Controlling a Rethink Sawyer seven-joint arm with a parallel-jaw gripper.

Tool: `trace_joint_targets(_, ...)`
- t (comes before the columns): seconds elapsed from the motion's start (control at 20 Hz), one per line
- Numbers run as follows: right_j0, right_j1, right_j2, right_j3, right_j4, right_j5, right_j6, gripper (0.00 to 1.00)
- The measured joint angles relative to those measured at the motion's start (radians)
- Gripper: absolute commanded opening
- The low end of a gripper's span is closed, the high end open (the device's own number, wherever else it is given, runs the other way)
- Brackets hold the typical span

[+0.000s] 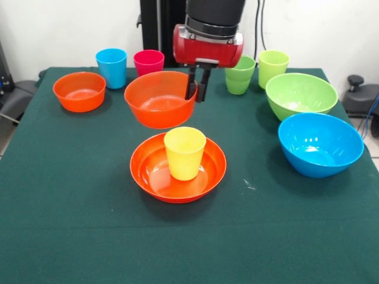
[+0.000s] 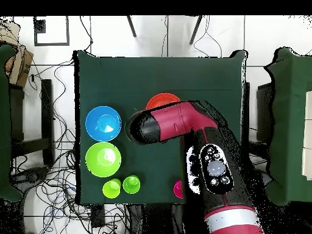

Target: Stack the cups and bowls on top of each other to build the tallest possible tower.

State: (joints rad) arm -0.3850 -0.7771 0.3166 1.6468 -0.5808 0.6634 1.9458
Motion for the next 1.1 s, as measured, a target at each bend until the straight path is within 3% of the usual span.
trace_joint_targets(0.25, 0.05, 0.0, -0.034, -0.021, 0.0, 0.0, 0.0, 0.0)
trace_joint_targets(1.1, 0.094, 0.046, -0.125, -0.072, 0.005, 0.0, 0.0, 0.0)
